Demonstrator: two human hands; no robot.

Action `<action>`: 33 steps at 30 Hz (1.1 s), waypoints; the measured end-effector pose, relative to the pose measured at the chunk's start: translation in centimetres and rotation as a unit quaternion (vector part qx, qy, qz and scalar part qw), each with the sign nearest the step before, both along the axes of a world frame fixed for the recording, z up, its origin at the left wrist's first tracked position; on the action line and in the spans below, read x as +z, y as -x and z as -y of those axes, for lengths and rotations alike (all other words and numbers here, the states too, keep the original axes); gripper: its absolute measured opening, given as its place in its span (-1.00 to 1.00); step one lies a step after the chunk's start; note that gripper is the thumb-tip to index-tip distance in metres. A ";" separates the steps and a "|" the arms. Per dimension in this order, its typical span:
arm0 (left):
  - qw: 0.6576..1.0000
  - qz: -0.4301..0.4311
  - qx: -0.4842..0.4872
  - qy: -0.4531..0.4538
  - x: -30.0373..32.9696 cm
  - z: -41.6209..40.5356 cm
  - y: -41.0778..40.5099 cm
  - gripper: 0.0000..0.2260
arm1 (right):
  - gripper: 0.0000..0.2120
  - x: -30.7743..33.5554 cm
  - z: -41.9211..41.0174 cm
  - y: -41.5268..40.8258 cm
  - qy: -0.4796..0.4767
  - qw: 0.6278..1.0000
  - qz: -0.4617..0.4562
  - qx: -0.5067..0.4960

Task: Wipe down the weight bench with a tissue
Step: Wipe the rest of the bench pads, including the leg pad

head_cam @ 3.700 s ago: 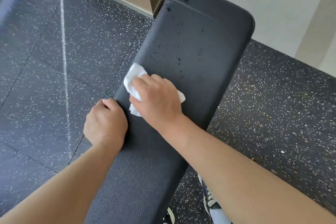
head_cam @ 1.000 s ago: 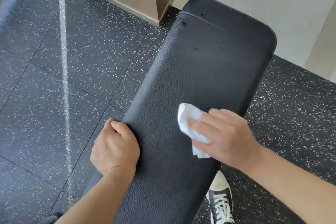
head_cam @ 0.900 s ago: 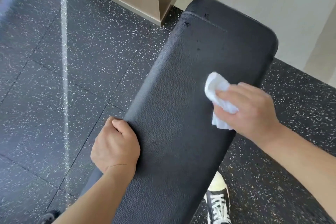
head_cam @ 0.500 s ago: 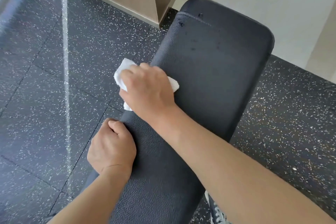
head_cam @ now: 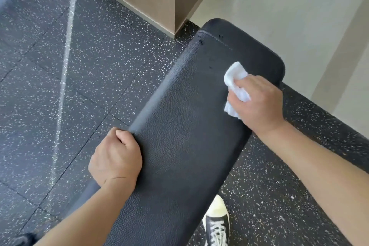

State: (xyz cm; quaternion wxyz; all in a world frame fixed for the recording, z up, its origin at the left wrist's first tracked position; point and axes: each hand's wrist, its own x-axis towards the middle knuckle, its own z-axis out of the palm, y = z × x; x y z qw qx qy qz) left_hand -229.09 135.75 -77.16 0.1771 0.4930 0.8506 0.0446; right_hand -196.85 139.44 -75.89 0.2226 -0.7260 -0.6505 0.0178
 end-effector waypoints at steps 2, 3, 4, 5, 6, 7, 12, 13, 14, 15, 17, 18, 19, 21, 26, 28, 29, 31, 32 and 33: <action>1.000 0.006 0.000 0.003 -0.1 0.1 0.1 -0.66 | -0.76 0.3 -0.7 3.9 0.001 0.999 -0.025 -0.048; 1.000 0.009 0.000 0.005 -0.1 0.1 0.1 -0.66 | -0.75 0.4 -0.9 6.5 -0.002 0.998 -0.035 -0.048; 1.000 0.012 -0.001 0.007 0.1 0.1 -0.1 -0.66 | -0.77 0.6 -1.1 9.3 -0.006 0.999 -0.044 -0.024; 1.000 0.015 -0.001 0.008 0.3 0.0 -0.2 -0.67 | -0.79 0.6 -1.2 12.3 -0.006 0.998 -0.052 0.016; 1.000 0.018 0.000 0.008 0.5 -0.1 -0.2 -0.67 | -0.80 0.7 -1.2 15.1 0.002 0.997 -0.056 0.060; 1.000 0.018 0.002 0.009 0.5 -0.1 -0.1 -0.67 | -0.81 0.9 -1.1 17.5 0.012 0.993 -0.056 0.101; 1.000 0.023 0.002 0.018 0.2 -0.2 0.1 -0.67 | -0.88 1.1 0.0 16.4 0.021 0.970 -0.042 0.238; 1.000 0.025 0.001 0.018 0.2 -0.2 0.2 -0.68 | -0.89 0.9 0.5 14.3 0.011 0.967 -0.017 0.254; 1.000 0.026 -0.001 0.018 0.1 -0.1 0.3 -0.68 | -0.90 0.7 0.9 11.7 0.005 0.968 0.007 0.250; 0.999 0.028 -0.004 0.018 0.1 -0.1 0.3 -0.68 | -0.88 0.6 1.2 9.0 0.004 0.975 0.025 0.221; 0.999 0.035 -0.005 0.015 0.2 0.0 0.3 -0.67 | -0.80 0.9 1.4 4.1 0.023 0.992 0.038 0.118; 0.999 0.040 -0.004 0.015 0.3 -0.1 0.3 -0.67 | -0.77 1.0 1.3 2.5 0.038 0.997 0.035 0.060; 0.999 0.044 -0.002 0.017 0.4 -0.2 0.3 -0.66 | -0.76 1.0 1.1 1.8 0.051 0.998 0.036 0.010; 0.998 0.050 -0.004 0.023 0.6 -0.2 0.3 -0.66 | -0.76 0.9 0.9 2.8 0.065 0.995 0.045 -0.068; 0.997 0.063 -0.009 0.042 0.6 -0.3 0.5 -0.67 | -0.79 1.4 1.4 11.3 0.077 0.993 0.033 -0.082; 0.996 0.073 -0.008 0.047 0.7 -0.3 0.7 -0.69 | -0.82 1.7 1.1 14.4 0.084 0.996 0.025 -0.015; 0.996 0.081 -0.007 0.047 0.8 -0.3 0.8 -0.70 | -0.84 1.9 0.5 15.3 0.089 0.996 0.022 0.016; 0.994 0.096 -0.006 0.047 0.9 -0.3 0.9 -0.70 | -0.85 2.0 -0.9 15.2 0.087 0.993 0.021 0.081; 0.994 0.102 -0.007 0.047 0.9 -0.2 1.0 -0.70 | -0.85 2.0 -1.5 14.5 0.073 0.990 0.024 0.119; 0.993 0.108 -0.010 0.048 0.9 -0.1 1.1 -0.69 | -0.85 2.0 -2.0 13.6 0.057 0.985 0.027 0.163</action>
